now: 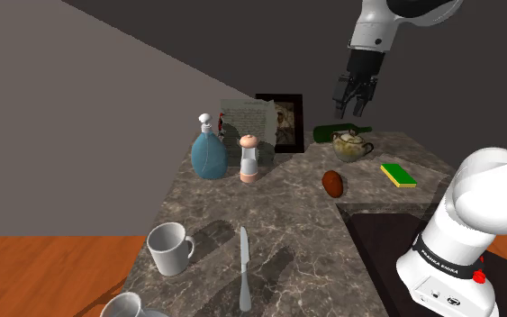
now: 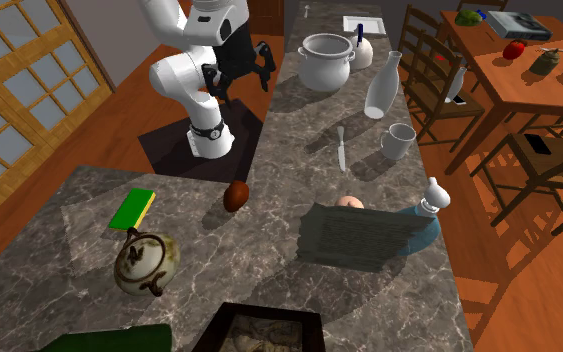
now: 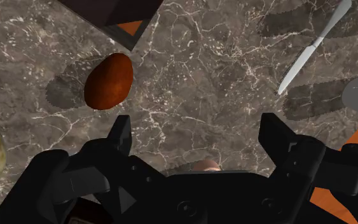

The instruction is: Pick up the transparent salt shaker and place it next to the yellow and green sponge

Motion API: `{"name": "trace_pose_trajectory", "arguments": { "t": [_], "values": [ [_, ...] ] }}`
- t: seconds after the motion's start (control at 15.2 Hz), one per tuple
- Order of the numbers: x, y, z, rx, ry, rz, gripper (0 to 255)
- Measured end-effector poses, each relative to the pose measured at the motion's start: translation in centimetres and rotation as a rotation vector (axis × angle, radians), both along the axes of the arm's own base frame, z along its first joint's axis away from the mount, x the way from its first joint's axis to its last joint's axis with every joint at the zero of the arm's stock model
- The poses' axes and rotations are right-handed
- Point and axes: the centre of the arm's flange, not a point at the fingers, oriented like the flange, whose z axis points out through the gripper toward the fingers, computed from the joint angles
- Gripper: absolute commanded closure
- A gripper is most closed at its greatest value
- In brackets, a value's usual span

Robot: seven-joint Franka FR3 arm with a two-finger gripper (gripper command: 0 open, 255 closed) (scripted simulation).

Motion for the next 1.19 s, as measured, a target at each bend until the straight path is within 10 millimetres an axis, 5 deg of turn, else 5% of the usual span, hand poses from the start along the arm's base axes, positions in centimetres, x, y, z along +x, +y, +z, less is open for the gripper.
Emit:
{"name": "trace_pose_trajectory", "arguments": {
  "t": [0.33,1.19],
  "values": [
    [3.4,1.2,-1.4,-0.019,-0.004,0.012,0],
    [19.0,5.8,-7.4,-0.099,-0.029,0.063,0]
  ]
}}
